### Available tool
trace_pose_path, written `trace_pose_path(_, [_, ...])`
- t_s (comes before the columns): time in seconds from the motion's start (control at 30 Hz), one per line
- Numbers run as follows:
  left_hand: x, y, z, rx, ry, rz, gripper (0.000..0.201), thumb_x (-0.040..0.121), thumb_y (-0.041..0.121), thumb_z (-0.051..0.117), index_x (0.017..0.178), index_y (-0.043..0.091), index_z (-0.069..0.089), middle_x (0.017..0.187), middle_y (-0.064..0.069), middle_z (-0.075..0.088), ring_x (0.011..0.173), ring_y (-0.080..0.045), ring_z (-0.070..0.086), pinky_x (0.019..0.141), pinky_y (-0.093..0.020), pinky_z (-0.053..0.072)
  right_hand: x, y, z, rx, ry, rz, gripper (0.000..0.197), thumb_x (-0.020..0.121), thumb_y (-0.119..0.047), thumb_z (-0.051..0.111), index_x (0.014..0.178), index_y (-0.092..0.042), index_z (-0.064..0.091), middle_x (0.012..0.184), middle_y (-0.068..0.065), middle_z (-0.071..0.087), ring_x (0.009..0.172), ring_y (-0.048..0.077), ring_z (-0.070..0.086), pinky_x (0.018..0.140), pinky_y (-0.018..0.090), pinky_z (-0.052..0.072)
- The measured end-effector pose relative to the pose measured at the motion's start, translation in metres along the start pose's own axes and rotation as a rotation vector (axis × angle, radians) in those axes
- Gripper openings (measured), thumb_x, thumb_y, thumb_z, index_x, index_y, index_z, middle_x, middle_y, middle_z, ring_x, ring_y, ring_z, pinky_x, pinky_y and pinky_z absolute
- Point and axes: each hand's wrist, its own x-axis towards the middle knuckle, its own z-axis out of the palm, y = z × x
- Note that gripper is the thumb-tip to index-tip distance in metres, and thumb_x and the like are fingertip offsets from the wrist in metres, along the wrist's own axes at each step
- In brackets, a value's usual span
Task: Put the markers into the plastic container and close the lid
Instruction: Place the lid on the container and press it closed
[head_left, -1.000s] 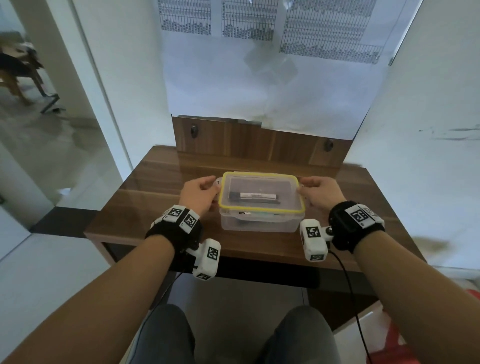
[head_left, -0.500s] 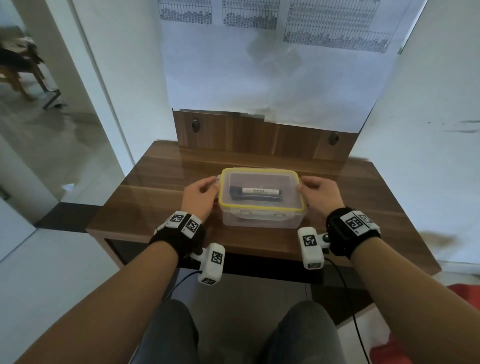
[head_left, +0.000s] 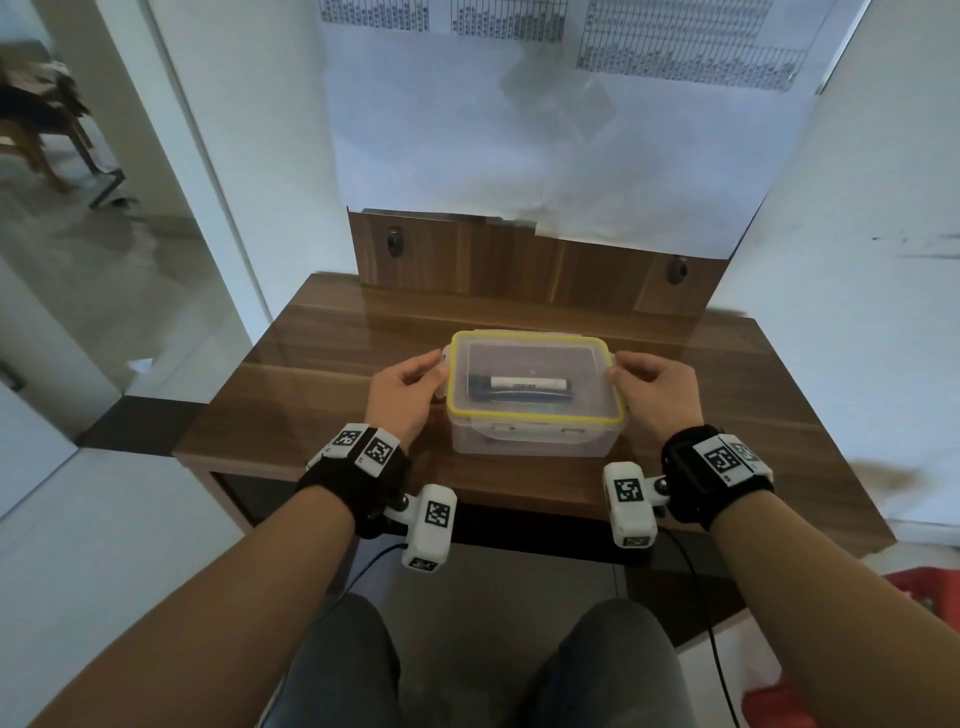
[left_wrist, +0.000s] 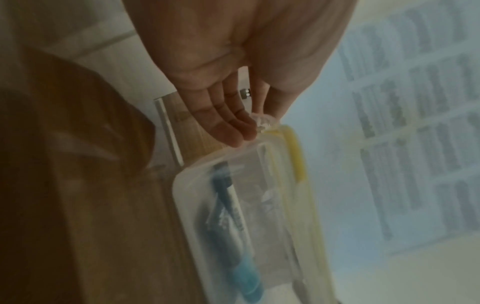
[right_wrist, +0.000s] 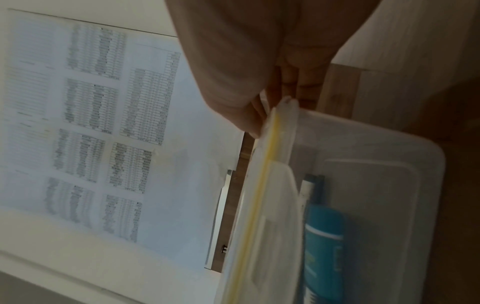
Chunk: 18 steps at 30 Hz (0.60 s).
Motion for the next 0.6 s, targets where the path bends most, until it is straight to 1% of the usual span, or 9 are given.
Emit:
trace_pose_path(0.07, [0.001,0.002,-0.001,-0.031,0.013,0.009,0.032,0.088,0.021,0.073,0.12,0.019,0.071,0.113,-0.004,0.074,0.106,-0.024,0.07,0.088,-0.051,0.058,0.0,-0.003,-0.002,0.035,0.018,-0.006,0.037,0.085,-0.016,0.07,0.121,-0.006,0.068,0.105,0.002,0.072,0.092,0.009,0.067,0.085,0.024,0.054])
trace_pose_path(0.13, [0.0,0.004,0.0,-0.014,0.012,0.034,0.033,0.089,0.02,0.071,0.122,0.017,0.07,0.111,-0.003,0.075,0.102,-0.022,0.071,0.087,-0.049,0.059,0.0,-0.005,-0.003,0.056,0.028,-0.02,0.035,0.085,-0.015,0.07,0.119,-0.006,0.069,0.097,-0.003,0.07,0.083,-0.001,0.063,0.072,0.013,0.05])
trace_pose_path(0.2, [-0.001,0.003,0.002,0.017,0.01,0.04,0.036,0.09,0.019,0.07,0.125,0.014,0.068,0.111,-0.005,0.075,0.095,-0.019,0.071,0.086,-0.048,0.059,0.0,-0.004,-0.004,0.063,0.031,-0.022,0.035,0.085,-0.015,0.07,0.119,-0.005,0.068,0.1,0.001,0.071,0.081,-0.001,0.062,0.067,0.01,0.046])
trace_pose_path(0.27, [-0.001,-0.001,0.002,0.04,0.018,0.043,0.036,0.09,0.02,0.07,0.125,0.013,0.069,0.113,-0.005,0.075,0.098,-0.019,0.071,0.089,-0.048,0.058,-0.002,-0.002,-0.004,0.05,0.016,-0.012,0.036,0.086,-0.015,0.069,0.12,-0.004,0.068,0.105,0.004,0.071,0.083,0.004,0.063,0.07,0.012,0.047])
trace_pose_path(0.3, [-0.002,-0.003,0.001,0.049,0.021,0.047,0.036,0.089,0.02,0.071,0.125,0.013,0.069,0.114,-0.004,0.075,0.102,-0.019,0.07,0.091,-0.047,0.057,-0.003,0.001,-0.003,0.047,0.004,-0.007,0.037,0.086,-0.016,0.069,0.121,-0.005,0.068,0.106,0.003,0.07,0.086,0.006,0.064,0.074,0.016,0.049])
trace_pose_path(0.37, [-0.004,-0.006,-0.001,0.057,0.024,0.052,0.038,0.088,0.022,0.071,0.125,0.014,0.069,0.115,-0.003,0.075,0.107,-0.019,0.07,0.095,-0.047,0.055,-0.006,0.004,-0.002,0.046,-0.006,-0.012,0.038,0.087,-0.019,0.068,0.123,-0.006,0.066,0.109,0.003,0.07,0.096,0.012,0.066,0.087,0.026,0.053])
trace_pose_path(0.43, [-0.005,-0.008,-0.002,0.072,0.022,0.045,0.038,0.088,0.025,0.071,0.125,0.015,0.069,0.115,-0.003,0.075,0.108,-0.02,0.07,0.096,-0.048,0.055,-0.007,0.007,0.0,0.043,-0.011,-0.02,0.04,0.088,-0.022,0.067,0.125,-0.007,0.066,0.115,0.005,0.071,0.102,0.015,0.067,0.095,0.033,0.053])
trace_pose_path(0.5, [-0.004,-0.01,-0.001,0.068,0.014,0.025,0.034,0.088,0.026,0.07,0.121,0.019,0.071,0.113,-0.003,0.076,0.106,-0.023,0.071,0.093,-0.049,0.056,-0.007,0.007,0.001,0.046,-0.019,-0.013,0.042,0.086,-0.028,0.067,0.125,-0.01,0.065,0.117,0.004,0.071,0.104,0.016,0.067,0.096,0.039,0.053])
trace_pose_path(0.6, [-0.004,-0.01,0.002,0.046,0.017,-0.012,0.025,0.089,0.026,0.069,0.113,0.022,0.075,0.103,-0.003,0.078,0.101,-0.025,0.072,0.088,-0.051,0.058,-0.009,0.007,0.001,0.034,-0.028,-0.017,0.042,0.087,-0.029,0.065,0.125,-0.011,0.065,0.117,0.004,0.071,0.104,0.017,0.067,0.096,0.04,0.054])
